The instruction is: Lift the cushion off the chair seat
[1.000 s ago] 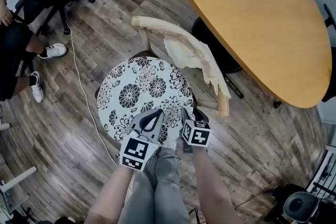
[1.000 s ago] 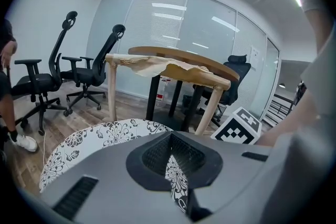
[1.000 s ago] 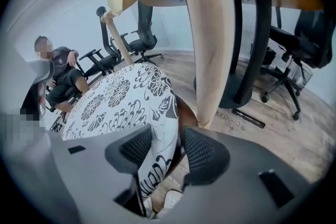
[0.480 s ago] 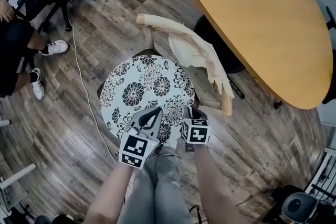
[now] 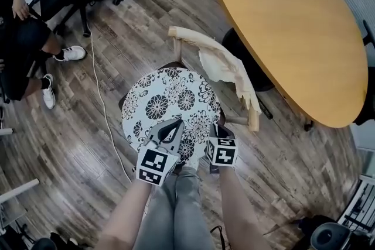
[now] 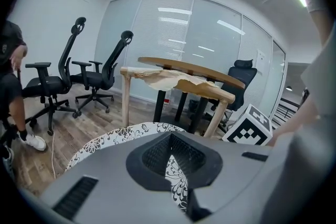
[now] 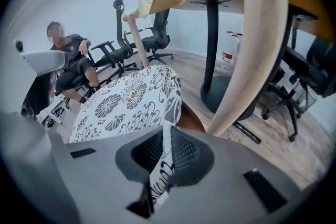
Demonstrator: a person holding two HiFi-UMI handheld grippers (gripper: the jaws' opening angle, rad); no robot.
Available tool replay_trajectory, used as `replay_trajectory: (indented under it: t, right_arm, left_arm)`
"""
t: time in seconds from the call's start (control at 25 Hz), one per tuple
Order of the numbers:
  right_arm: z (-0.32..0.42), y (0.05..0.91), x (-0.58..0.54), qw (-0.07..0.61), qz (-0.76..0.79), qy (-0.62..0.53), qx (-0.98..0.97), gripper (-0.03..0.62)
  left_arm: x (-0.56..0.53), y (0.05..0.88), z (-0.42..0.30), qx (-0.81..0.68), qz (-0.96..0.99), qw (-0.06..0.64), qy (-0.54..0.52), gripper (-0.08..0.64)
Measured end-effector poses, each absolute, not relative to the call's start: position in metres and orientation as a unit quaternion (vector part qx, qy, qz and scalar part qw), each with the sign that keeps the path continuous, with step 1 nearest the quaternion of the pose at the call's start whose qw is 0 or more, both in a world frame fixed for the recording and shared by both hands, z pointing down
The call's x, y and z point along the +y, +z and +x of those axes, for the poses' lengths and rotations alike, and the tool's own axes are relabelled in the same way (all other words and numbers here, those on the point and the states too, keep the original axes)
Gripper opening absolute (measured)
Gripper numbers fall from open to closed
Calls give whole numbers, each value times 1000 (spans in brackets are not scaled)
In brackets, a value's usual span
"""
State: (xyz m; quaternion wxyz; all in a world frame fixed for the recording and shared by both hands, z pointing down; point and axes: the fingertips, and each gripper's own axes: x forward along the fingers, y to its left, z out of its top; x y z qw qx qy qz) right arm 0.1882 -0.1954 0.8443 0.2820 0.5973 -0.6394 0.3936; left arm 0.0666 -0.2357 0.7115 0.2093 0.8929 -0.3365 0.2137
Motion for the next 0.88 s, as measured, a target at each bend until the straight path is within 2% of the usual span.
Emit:
replay_trajectory:
  t: [0.28,0.88]
  right_arm:
    - [177,811,-197,295,588,360,-662,38]
    - [146,753,-206,280,572,342,-692,38]
  left_arm:
    - [-240,686,60,-344,896,197,202,-3]
    - [-242,642,40,-365,893,185,189,-3]
